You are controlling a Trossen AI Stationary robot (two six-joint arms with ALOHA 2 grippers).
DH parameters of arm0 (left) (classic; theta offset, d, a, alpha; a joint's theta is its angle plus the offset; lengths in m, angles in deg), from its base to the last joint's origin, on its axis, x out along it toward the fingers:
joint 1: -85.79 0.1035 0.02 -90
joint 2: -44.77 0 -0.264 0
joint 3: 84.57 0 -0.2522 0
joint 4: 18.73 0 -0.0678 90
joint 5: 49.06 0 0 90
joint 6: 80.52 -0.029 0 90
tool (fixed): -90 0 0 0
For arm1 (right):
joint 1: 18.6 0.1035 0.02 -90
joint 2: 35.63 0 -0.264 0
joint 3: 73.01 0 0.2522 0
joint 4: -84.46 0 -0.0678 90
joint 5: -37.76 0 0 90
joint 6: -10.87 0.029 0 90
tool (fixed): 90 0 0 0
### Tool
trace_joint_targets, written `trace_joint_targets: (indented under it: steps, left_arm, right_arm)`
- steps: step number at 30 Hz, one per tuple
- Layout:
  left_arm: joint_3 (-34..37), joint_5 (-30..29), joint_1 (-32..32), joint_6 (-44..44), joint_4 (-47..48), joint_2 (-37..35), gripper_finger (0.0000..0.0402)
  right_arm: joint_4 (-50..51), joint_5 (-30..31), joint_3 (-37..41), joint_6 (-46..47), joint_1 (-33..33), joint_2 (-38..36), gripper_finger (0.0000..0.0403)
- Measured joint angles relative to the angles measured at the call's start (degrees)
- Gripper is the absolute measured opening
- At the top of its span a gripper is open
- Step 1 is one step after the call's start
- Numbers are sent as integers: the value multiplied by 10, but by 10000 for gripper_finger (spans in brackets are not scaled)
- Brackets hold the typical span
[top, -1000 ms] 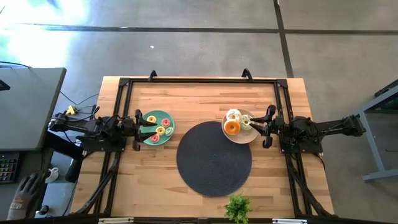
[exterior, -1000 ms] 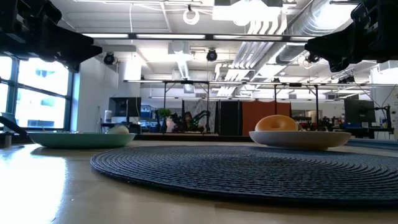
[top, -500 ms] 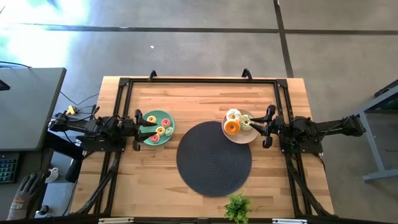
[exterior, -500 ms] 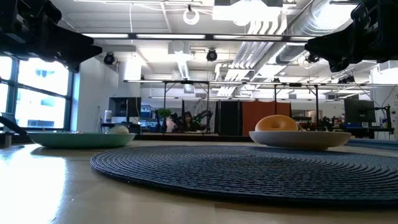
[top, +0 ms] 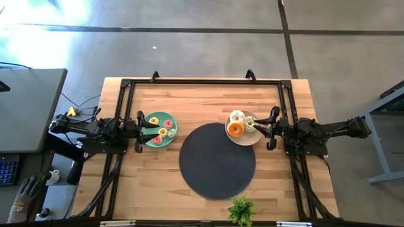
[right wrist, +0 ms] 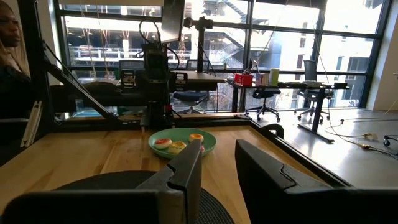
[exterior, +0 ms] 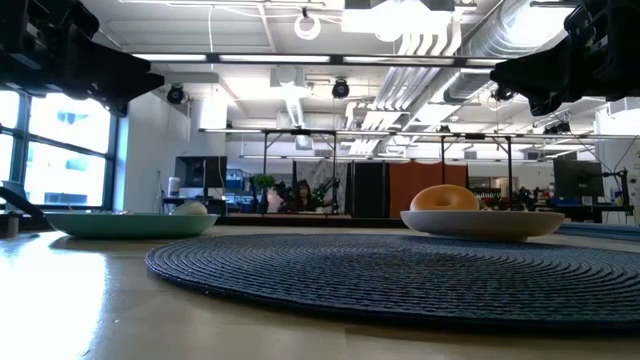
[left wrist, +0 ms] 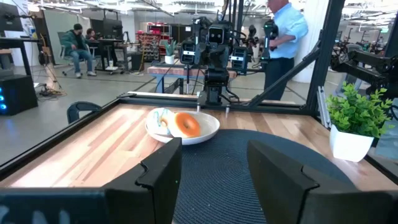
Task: Pick & Place donuts
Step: Return to Home Position
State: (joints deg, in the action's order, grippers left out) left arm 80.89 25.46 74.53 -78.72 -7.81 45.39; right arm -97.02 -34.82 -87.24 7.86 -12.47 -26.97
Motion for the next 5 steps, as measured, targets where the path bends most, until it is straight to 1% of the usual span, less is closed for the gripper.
trace_joint_targets:
  steps: [5]
  left_arm:
    - [0, 0, 0, 0, 0, 0, 179]
  right_arm:
    - [0, 0, 0, 0, 0, 0, 94]
